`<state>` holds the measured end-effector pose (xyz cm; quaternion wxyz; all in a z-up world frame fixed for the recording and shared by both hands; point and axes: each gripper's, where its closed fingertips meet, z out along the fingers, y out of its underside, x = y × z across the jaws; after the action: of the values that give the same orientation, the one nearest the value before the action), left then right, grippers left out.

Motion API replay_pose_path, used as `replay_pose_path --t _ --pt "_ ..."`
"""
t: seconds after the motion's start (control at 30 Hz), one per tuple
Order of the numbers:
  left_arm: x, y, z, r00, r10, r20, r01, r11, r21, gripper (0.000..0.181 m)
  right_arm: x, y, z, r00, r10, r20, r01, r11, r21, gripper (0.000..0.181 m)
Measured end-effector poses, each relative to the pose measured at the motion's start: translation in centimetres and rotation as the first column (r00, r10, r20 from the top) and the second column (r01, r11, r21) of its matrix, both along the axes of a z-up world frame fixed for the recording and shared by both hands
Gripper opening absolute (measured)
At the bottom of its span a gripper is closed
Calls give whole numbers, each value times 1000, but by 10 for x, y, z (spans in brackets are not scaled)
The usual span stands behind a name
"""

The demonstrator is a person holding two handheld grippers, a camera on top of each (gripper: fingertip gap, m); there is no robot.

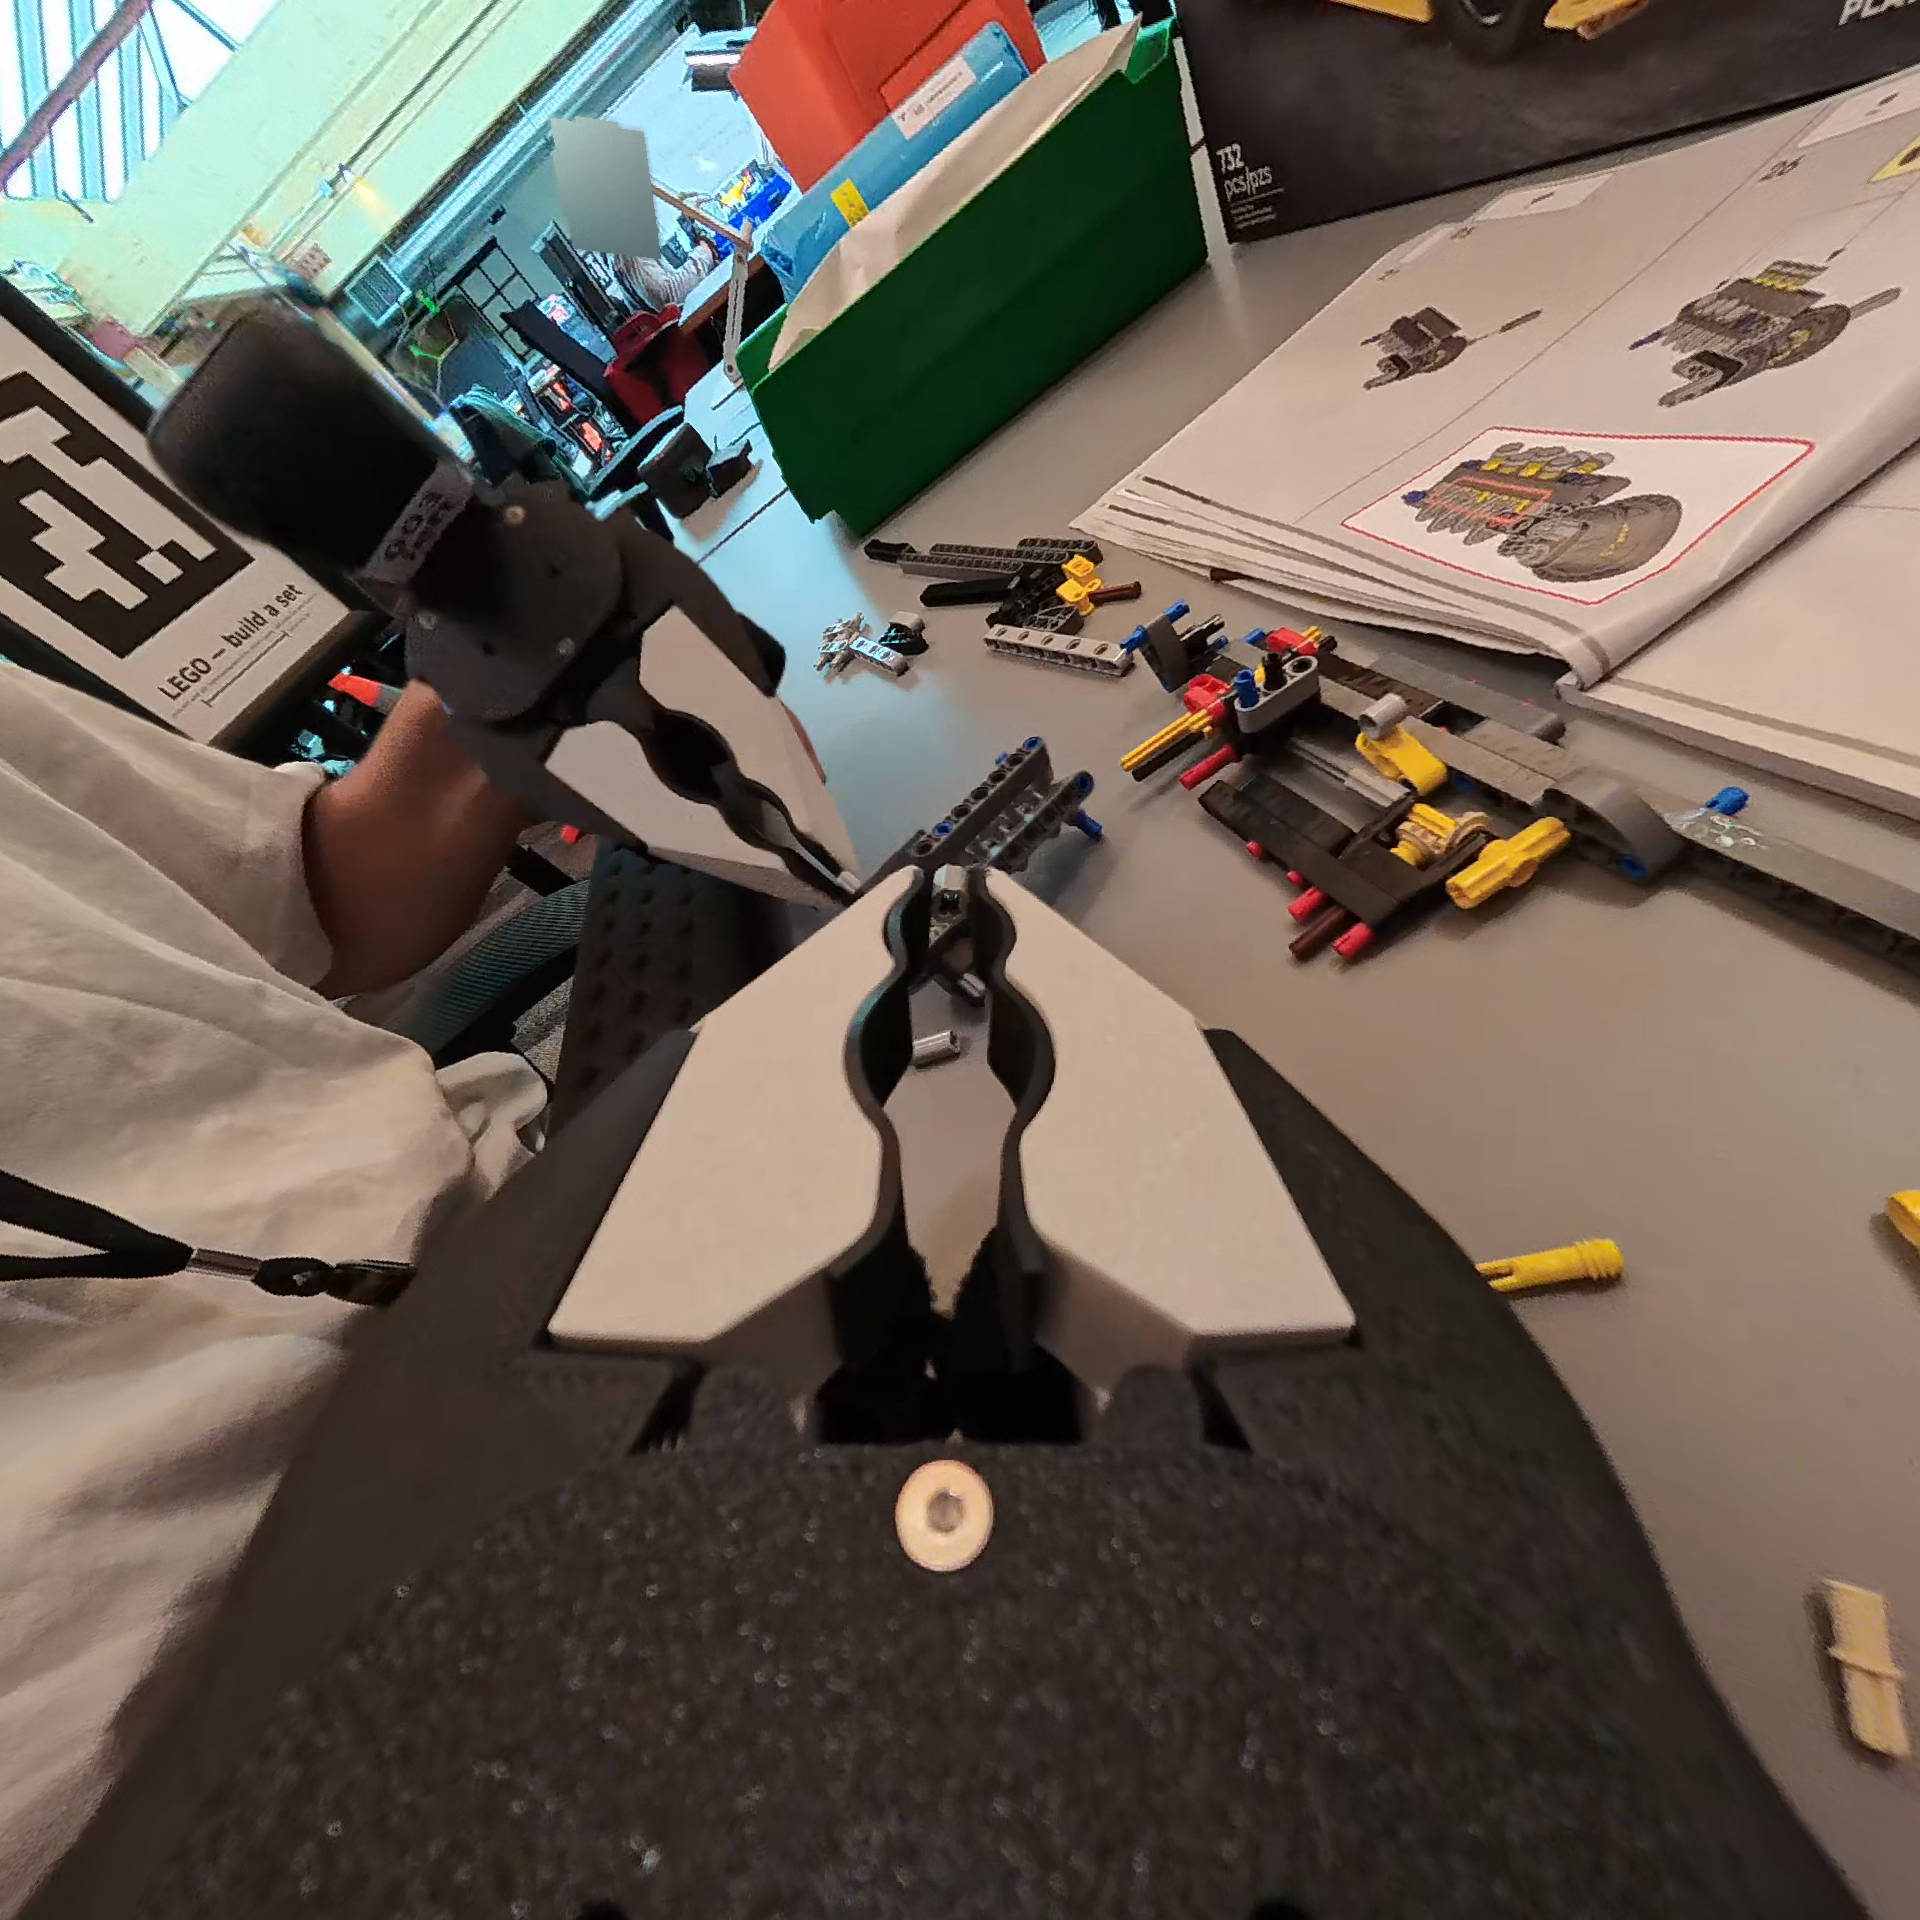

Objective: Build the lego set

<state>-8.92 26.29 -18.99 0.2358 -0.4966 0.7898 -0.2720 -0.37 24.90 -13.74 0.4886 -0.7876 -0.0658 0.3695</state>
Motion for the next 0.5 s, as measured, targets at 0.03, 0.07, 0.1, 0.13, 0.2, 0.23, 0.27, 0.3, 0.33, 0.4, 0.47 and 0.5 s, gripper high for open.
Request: replay_pose_path --t 0.03,0.07,0.1,0.13,0.2,0.23,0.27,0.3,0.33,0.4,0.47,0.5 --pt "-2 1 -3 1000 3 -9 -3 999 42 1 -1 0 0 1000 2 -1 -2 1000 2 6" --pt "-3 1 -4 1000 13 -15 -12 998 59 1 -1 0 0 1000 3 -1 -3 1000 2 6" --pt "-4 0 -6 999 23 -25 -21 998 54 2 -1 0 0 1000 5 -2 -5 1000 2 6" --pt "-6 -1 -8 999 32 -37 -31 999 37 4 -2 -1 0 1000 8 -5 -8 1000 1 6" --pt "-9 -1 -12 997 57 -51 -57 998 3 7 -2 -1 0 1000 10 -8 -10 1000 0 6" --pt "-10 0 -13 996 70 -57 -71 997 -11 9 -3 -1 0 1000 11 -8 -11 1000 -1 6" --pt "-12 2 -15 994 84 -69 -86 996 -18 11 -3 -1 0 1000 12 -7 -12 1000 -1 6" --pt "-13 4 -15 992 100 -78 -101 995 -16 14 -3 -1 0 1000 13 -8 -13 1000 -1 6" --pt "-13 8 -15 990 120 -75 -121 993 -10 19 -4 -2 0 1000 14 -10 -14 1000 -2 6" --pt "-12 9 -10 986 154 -61 -156 987 -31 23 -4 -2 0 1000 15 -12 -15 1000 -1 6" --pt "-7 9 -9 978 202 -56 -206 976 -74 39 -4 -2 0 1000 17 -13 -17 1000 -4 6" --pt "-5 9 -10 975 216 -53 -220 972 -83 48 -4 -2 -1 1000 18 -13 -18 1000 -6 6"
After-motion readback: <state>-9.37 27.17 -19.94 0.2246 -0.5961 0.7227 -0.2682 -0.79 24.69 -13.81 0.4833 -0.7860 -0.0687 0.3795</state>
